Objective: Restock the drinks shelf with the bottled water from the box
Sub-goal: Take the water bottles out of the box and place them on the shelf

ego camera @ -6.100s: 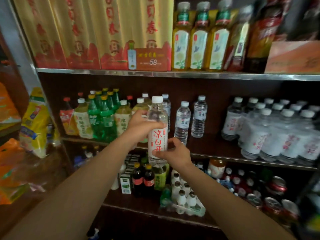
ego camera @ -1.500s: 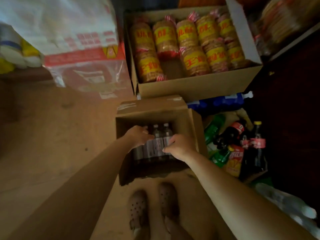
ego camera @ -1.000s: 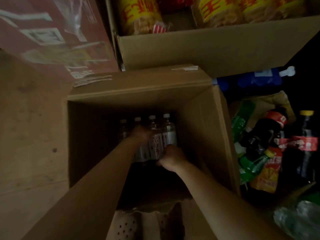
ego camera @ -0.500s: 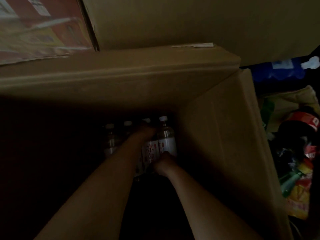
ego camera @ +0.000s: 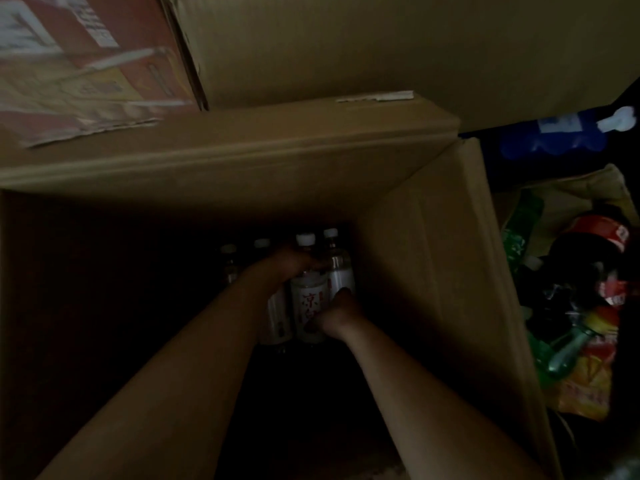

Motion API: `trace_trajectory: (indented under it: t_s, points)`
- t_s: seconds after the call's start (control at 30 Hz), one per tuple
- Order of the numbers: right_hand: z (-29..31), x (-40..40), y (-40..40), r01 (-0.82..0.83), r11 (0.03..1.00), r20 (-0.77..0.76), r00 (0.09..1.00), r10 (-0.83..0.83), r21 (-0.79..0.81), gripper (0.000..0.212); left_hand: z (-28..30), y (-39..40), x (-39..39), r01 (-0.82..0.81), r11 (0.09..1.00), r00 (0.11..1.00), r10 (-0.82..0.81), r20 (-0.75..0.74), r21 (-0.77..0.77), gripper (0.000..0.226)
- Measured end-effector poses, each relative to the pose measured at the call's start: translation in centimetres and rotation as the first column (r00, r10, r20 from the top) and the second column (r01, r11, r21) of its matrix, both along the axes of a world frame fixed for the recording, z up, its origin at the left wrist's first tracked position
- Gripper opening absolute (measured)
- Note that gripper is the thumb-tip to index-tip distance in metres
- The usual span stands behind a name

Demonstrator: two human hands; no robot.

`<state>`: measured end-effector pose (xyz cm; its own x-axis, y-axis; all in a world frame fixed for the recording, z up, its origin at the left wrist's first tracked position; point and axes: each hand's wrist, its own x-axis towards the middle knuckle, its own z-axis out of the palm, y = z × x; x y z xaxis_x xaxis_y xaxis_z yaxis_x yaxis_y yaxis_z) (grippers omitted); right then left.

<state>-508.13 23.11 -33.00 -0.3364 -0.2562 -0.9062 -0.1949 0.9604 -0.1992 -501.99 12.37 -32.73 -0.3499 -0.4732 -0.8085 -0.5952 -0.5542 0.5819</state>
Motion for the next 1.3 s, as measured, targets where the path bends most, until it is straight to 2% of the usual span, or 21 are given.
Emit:
trace_trajectory:
  t_s: [0.1,0.17,0.33,0.47,0.67,0.83,0.93,1.07,1.17,1.2,1.3]
  points:
    - [1.6,0.3,0.3,0.014,0.999,-0.016,1.000,-0.015,-0.030,0.083,1.4,0.9,0.8,0.001,0.995,0.998,-0.008,-0.070,-0.098,0.042]
    - [2.9,0.3,0.5,0.013,0.999,-0.010,1.000,-0.014,-0.047,0.083,2.6,1.1,1.4,0.038,0.991,0.995,-0.049,-0.089,-0.127,0.046]
    - [8.1,-1.1,-0.3,-0.091,0.993,-0.019,0.996,0.089,-0.074,0.092,7.2,0.1,1.8,0.015,0.974,0.993,-0.041,-0.110,-0.226,0.041]
    - [13.4,-2.4,-0.9,-0.071,0.993,0.008,0.997,0.072,-0.091,0.086,12.4,-0.2,2.0,0.044,0.973,0.988,-0.077,-0.136,-0.228,0.038]
    - [21.1,-2.5,-0.4,-0.068,0.987,0.095,0.992,0.083,-0.148,0.099,20.7,0.0,3.4,-0.006,0.985,0.982,-0.027,-0.188,-0.172,0.037]
    - [27.5,-1.5,0.7,-0.110,0.976,0.179,0.973,0.144,-0.187,0.118,28.5,-0.6,4.3,0.102,0.986,0.970,-0.129,-0.208,-0.135,0.021]
    - [31.3,-1.2,1.5,-0.089,0.970,0.207,0.969,0.137,-0.225,0.114,33.6,-1.1,4.7,0.151,0.978,0.966,-0.176,-0.191,-0.141,0.020]
    - [36.4,-0.9,1.9,0.045,0.943,0.278,0.959,0.051,-0.329,0.094,41.4,-2.9,4.6,0.183,0.974,0.959,-0.206,-0.194,-0.130,0.022]
    - [40.9,-1.3,1.5,0.130,0.902,0.309,0.951,0.004,-0.412,0.077,47.1,-4.3,4.2,0.222,0.962,0.946,-0.252,-0.204,-0.157,0.037]
    - [42.4,-1.4,1.4,0.157,0.884,0.314,0.949,-0.013,-0.440,0.076,49.2,-4.7,4.0,0.227,0.958,0.944,-0.261,-0.203,-0.176,0.042]
    - [46.8,-2.0,0.9,0.199,0.827,0.311,0.950,-0.031,-0.526,0.089,55.0,-5.5,3.2,0.211,0.948,0.943,-0.262,-0.207,-0.239,0.050]
